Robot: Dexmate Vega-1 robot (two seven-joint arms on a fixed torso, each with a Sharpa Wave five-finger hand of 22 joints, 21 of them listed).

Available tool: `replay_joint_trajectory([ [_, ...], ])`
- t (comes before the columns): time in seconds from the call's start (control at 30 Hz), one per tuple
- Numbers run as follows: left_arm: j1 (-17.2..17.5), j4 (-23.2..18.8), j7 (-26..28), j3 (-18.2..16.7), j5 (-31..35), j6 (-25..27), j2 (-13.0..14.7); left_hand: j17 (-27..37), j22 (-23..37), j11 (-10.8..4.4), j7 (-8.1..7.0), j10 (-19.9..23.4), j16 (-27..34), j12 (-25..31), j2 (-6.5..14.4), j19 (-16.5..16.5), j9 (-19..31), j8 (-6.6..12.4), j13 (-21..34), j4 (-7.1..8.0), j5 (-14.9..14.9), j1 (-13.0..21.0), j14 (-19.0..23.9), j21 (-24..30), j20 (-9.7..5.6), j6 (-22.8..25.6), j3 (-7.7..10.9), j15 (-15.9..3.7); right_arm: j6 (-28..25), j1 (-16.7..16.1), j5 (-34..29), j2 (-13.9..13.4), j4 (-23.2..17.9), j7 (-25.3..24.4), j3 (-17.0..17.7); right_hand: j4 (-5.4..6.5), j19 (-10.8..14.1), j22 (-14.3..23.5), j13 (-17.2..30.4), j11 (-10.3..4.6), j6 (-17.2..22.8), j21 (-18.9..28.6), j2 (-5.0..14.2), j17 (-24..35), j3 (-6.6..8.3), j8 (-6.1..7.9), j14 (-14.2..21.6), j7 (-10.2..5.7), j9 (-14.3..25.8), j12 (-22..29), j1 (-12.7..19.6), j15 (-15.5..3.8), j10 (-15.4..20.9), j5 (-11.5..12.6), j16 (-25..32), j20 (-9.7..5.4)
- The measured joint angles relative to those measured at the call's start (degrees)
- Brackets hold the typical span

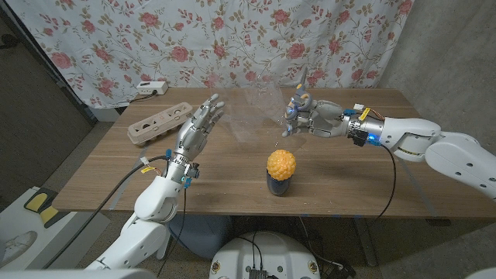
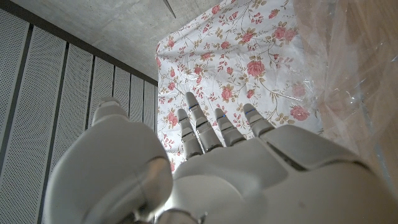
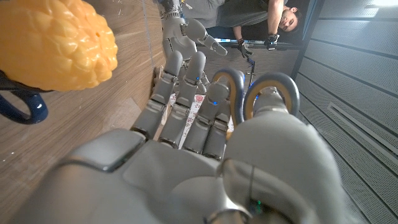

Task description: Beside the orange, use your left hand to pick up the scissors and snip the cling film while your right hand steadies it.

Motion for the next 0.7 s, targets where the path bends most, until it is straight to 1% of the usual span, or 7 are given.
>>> replay_joint_trajectory([
  [0.03, 0.0, 0.0, 0.0, 0.0, 0.0, 0.0, 0.0, 0.0, 0.0, 0.0, 0.0, 0.0, 0.0, 0.0, 0.1, 0.0, 0.0, 0.0, 0.0, 0.0, 0.0, -0.1, 0.0, 0.0, 0.0, 0.0, 0.0, 0.0, 0.1, -1.4, 0.0, -0.5, -0.6, -0.1, 1.3, 0.2, 0.1, -0.2, 0.3, -0.07, 0.0, 0.4, -0.27, 0.3, -0.2, 1.59, 0.5, -0.03, 2.0, 1.0, -0.6, -0.28, 0.1, 0.0, -0.2, -0.1],
  [0.1, -0.3, 0.2, -0.3, 0.2, -0.3, 0.2, 0.0, 0.0, 0.0, 0.0, 0.0, 0.0, 0.0, 0.0, 0.1, 0.0, 0.0, 0.0, 0.0, 0.0, 0.0, -0.1, 0.0, 0.0, 0.0, 0.0, 0.0, 0.0, 0.1, -1.4, 0.1, -0.5, -0.6, -0.1, 1.3, 1.0, 0.6, -0.5, 0.8, -0.08, 0.2, 1.3, -0.69, 1.2, -1.0, 5.87, 2.1, -0.3, 7.2, 3.2, -2.7, -0.64, 0.1, 0.0, -0.4, -0.26],
  [0.17, -0.5, 0.4, -0.6, 0.3, -0.5, 0.4, 0.0, 0.0, 0.0, 0.0, 0.0, 0.0, 0.0, 0.0, 0.1, 0.0, 0.0, 0.0, 0.0, 0.0, 0.0, -0.1, 0.0, 0.0, 0.0, 0.0, 0.0, 0.0, 0.1, -2.6, 0.2, -0.9, -1.1, -0.2, 2.4, 1.56, 1.7, -0.8, 0.8, -0.06, 0.6, 2.2, -0.9, 1.9, -1.56, 8.49, 3.7, -0.65, 9.6, 4.9, -4.2, -1.06, 0.7, 0.0, -0.4, -0.4],
  [0.3, -0.8, 0.6, -0.8, 0.4, -0.6, 0.5, 0.0, 0.0, 0.0, 0.0, 0.0, 0.0, 0.0, 0.0, 0.1, 0.0, 0.0, 0.0, 0.0, 0.0, 0.0, -0.1, 0.0, 0.0, 0.0, 0.0, 0.0, 0.0, 0.1, -3.7, 0.4, -1.2, -1.3, -0.2, 3.4, 2.74, 2.5, -0.8, 0.8, 0.25, 1.8, 3.6, -1.62, 3.3, -2.74, 12.45, 6.0, -1.05, 13.1, 7.9, -7.2, -1.88, 1.6, 0.0, -0.1, -1.2],
  [0.47, -1.0, 0.7, -0.8, 0.6, -0.8, 0.7, 0.0, 0.0, 0.0, -0.22, 0.0, 0.2, 0.2, 0.0, 0.1, 0.0, 0.0, 0.0, 0.0, -0.01, 0.0, -0.1, 0.0, 0.0, 0.0, 0.0, 0.01, 0.0, 0.1, -4.6, 0.4, -1.4, -1.4, -0.1, 4.2, 3.5, 3.5, -1.2, 0.8, 0.25, 1.8, 4.9, -2.17, 5.4, -3.5, 18.22, 7.3, -1.05, 16.0, 11.3, -9.3, -2.43, 1.8, 0.4, 0.1, -1.03],
  [0.6, -1.2, 0.8, -0.8, 0.8, -0.9, 0.8, -0.1, 0.0, 0.0, -0.32, -0.18, 0.3, 0.2, 0.0, 0.4, 0.0, 0.0, 0.0, 0.0, -0.01, 0.0, 0.2, 0.0, 0.0, 0.0, 0.4, 0.01, 0.0, 0.0, -5.1, 0.4, -1.4, -1.5, -0.1, 4.6, 3.54, 3.7, -1.4, 0.8, 0.27, 1.8, 5.3, -2.51, 6.3, -4.16, 21.08, 7.8, -1.04, 16.4, 12.6, -9.9, -2.53, 1.8, 0.7, 0.3, -0.78],
  [0.7, -1.3, 0.9, -0.9, 0.9, -1.0, 0.9, -0.2, 0.0, 0.0, -0.32, 0.0, 0.3, 0.2, 0.0, 0.4, 0.0, 0.0, 0.0, 0.0, -0.01, 0.4, 0.2, 0.0, 0.0, 0.0, 0.6, 0.01, 0.0, -0.1, -5.5, 0.4, -1.4, -1.5, -0.1, 4.9, 3.97, 4.1, -1.6, 0.8, 0.57, 1.4, 5.3, -2.63, 6.9, -4.6, 23.12, 7.9, -1.19, 16.5, 13.4, -11.0, -2.63, 1.5, 0.7, 0.3, -0.99],
])
